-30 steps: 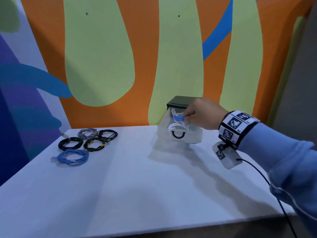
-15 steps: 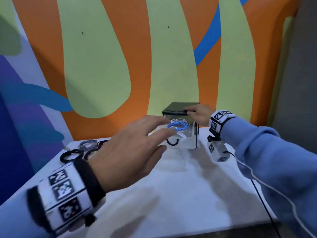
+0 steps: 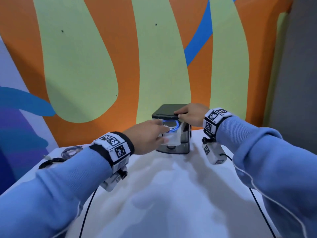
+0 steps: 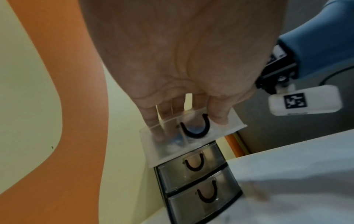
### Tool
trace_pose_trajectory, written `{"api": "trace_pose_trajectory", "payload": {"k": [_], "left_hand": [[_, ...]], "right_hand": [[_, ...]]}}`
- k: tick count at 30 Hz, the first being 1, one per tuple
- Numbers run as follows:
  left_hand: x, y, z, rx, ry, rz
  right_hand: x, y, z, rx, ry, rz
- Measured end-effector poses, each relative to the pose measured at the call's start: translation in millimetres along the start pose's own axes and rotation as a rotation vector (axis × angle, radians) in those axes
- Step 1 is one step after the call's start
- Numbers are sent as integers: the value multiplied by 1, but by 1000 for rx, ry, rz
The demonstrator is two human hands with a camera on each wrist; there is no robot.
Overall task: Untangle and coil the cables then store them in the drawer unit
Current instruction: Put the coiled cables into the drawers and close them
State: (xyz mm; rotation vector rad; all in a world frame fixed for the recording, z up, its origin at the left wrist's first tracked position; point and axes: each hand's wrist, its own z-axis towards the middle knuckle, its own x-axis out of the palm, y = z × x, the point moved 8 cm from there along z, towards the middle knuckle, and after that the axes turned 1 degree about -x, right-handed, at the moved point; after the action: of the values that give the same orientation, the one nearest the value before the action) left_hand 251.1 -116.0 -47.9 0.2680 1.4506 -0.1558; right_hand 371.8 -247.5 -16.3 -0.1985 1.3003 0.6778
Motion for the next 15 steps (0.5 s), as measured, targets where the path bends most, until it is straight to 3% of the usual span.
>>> {"api": "trace_pose_trajectory", "payload": {"k": [6,10,15], "left_hand": [[1,-1,34,-69,-120,-20],[-15,2,44,-202,-368,-6],[-13,11,52,-394,-434,40]], "right_hand": [[2,-4,5,-1,13,11],[4,-6,6,2,-6,38],[7,-8,11,-6,-18,53]]}}
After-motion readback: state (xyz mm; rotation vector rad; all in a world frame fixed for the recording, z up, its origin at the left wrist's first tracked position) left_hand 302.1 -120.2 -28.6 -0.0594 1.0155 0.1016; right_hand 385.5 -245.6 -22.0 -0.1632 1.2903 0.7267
